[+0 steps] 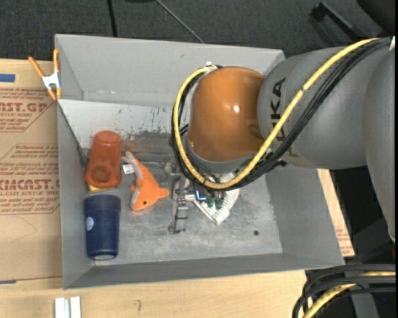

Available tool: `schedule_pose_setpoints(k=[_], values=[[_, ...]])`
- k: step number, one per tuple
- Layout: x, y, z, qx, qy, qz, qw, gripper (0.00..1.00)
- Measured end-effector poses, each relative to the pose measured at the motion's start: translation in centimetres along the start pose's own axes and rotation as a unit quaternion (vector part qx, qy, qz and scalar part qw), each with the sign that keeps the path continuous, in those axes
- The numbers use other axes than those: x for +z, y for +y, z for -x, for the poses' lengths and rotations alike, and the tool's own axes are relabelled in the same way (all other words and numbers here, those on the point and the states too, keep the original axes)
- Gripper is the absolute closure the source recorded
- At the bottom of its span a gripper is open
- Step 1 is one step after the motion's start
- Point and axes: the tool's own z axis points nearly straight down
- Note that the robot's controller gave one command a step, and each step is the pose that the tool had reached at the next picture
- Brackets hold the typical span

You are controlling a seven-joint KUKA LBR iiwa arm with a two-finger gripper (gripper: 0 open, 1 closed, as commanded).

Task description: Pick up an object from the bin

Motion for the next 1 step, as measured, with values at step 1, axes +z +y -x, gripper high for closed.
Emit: schedule_pose_setpoints(k=[1], values=[[-0.47, -0.08, 0.17, 0.001, -0.004, 0.001, 1.0, 0.0]])
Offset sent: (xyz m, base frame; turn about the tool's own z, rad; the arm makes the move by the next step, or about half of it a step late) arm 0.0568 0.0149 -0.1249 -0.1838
